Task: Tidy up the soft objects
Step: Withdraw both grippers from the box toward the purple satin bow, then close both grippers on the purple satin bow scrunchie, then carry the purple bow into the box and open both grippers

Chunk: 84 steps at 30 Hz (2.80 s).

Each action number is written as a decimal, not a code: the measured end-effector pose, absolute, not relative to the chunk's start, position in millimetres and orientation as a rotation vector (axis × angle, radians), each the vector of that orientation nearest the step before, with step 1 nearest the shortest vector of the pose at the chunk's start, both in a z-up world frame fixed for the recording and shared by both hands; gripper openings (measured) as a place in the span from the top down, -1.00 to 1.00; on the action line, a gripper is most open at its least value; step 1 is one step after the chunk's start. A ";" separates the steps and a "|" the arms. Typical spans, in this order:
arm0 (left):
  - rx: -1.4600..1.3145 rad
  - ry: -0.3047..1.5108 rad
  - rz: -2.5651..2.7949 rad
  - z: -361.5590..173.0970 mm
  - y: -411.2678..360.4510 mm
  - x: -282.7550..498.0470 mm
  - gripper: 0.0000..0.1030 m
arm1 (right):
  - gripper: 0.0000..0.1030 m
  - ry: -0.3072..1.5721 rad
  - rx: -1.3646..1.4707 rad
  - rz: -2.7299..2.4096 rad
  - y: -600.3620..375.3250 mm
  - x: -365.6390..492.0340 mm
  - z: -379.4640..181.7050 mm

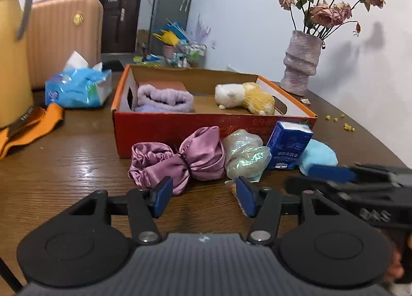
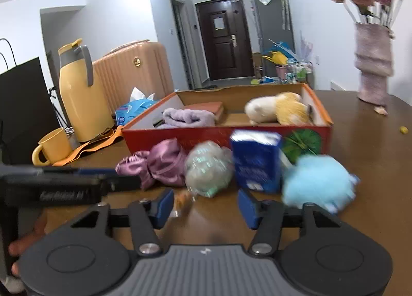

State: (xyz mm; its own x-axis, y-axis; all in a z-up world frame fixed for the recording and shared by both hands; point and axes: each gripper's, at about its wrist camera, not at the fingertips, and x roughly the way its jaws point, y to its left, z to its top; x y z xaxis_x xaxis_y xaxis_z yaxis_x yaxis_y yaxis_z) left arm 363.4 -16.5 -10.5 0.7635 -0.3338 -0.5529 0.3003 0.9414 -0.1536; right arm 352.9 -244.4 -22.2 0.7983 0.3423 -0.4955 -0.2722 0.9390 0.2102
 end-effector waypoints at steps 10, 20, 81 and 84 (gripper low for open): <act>-0.089 0.560 -0.274 -11.3 16.1 394.8 -0.53 | 0.09 0.527 0.155 0.385 -217.8 388.6 -18.4; -0.333 0.713 -0.393 -35.9 51.2 427.8 0.51 | 0.49 0.588 0.093 0.446 -175.7 444.6 -26.8; -0.202 0.627 -0.523 68.6 -41.3 514.2 0.68 | 0.87 0.474 0.090 0.440 -266.1 506.5 81.5; -0.223 0.735 -0.478 50.5 -55.3 576.0 0.69 | 0.87 0.620 0.089 0.423 -260.9 595.3 67.4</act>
